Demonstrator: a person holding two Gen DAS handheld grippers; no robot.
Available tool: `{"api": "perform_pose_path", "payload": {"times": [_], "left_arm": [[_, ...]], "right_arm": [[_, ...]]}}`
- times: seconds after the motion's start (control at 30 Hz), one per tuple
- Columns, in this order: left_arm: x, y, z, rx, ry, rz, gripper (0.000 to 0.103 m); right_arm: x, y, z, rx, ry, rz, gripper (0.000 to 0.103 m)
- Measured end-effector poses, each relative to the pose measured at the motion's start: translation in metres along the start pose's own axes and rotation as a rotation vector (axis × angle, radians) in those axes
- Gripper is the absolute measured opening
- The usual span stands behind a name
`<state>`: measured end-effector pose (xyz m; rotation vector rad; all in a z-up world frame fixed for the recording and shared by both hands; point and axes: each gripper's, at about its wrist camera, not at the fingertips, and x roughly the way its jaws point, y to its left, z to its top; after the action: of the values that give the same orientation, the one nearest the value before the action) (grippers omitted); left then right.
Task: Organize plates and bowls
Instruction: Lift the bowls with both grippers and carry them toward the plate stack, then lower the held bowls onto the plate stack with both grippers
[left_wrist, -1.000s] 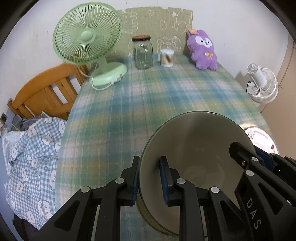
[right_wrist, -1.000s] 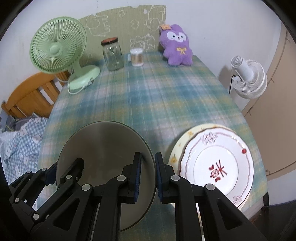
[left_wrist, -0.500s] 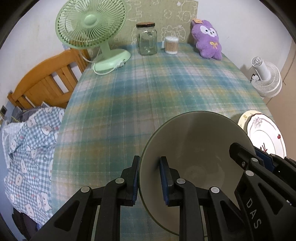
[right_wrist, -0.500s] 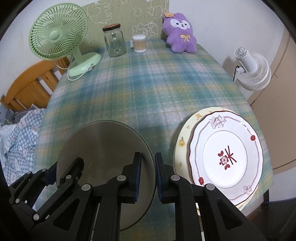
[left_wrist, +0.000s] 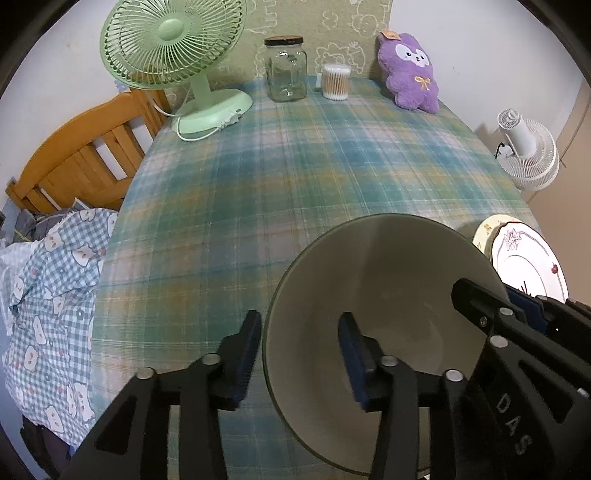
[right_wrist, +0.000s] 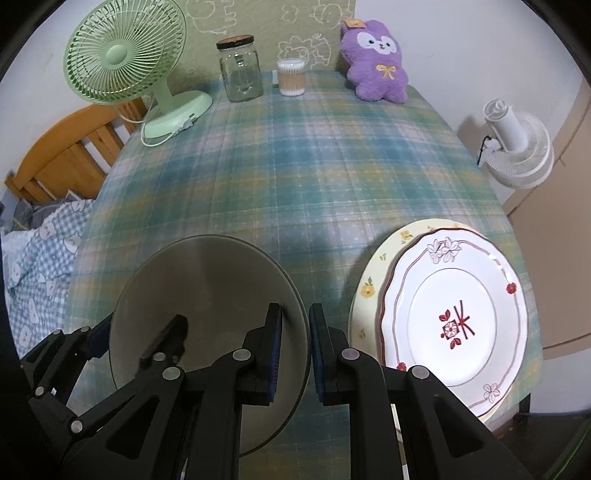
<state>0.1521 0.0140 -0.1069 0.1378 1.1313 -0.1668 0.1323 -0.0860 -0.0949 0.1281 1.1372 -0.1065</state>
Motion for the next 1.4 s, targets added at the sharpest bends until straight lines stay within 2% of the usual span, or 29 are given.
{"api": "perform_pose_path", "payload": {"times": [0.07, 0.17, 0.2, 0.73, 0.83, 0.87, 0.9, 0.97, 1.07, 1.4], "left_arm": [[0.001, 0.002, 0.001, -0.008, 0.001, -0.009, 0.059], [0.004, 0.004, 0.002, -0.004, 0.006, -0.018, 0.065], [0.005, 0.005, 0.002, -0.006, 0.006, -0.019, 0.066], [0.018, 0.007, 0.0, -0.027, 0.028, -0.021, 0.067], [0.019, 0.004, 0.0, -0.02, 0.041, -0.035, 0.067], [0.02, 0.002, -0.001, -0.011, 0.048, -0.042, 0.067], [0.02, -0.001, -0.001, -0.001, 0.05, -0.042, 0.066], [0.018, -0.007, -0.004, 0.02, 0.035, -0.038, 0.059], [0.019, -0.007, -0.004, 0.014, 0.045, -0.061, 0.057], [0.015, -0.001, -0.004, -0.018, 0.062, -0.07, 0.053]], "right_arm": [[0.006, -0.003, 0.001, 0.003, 0.024, 0.016, 0.025], [0.011, -0.007, 0.002, 0.027, 0.038, 0.029, 0.046], [0.013, -0.008, 0.002, 0.036, 0.037, 0.034, 0.047], [0.032, -0.01, 0.005, 0.047, 0.074, 0.081, 0.046], [0.035, -0.01, 0.005, 0.052, 0.096, 0.098, 0.044], [0.037, -0.009, 0.004, 0.051, 0.113, 0.112, 0.04], [0.037, -0.006, 0.003, 0.043, 0.118, 0.115, 0.036], [0.034, -0.002, 0.001, 0.017, 0.106, 0.104, 0.034], [0.033, -0.002, 0.001, 0.015, 0.109, 0.105, 0.034], [0.027, 0.003, 0.001, 0.018, 0.102, 0.089, 0.034]]}}
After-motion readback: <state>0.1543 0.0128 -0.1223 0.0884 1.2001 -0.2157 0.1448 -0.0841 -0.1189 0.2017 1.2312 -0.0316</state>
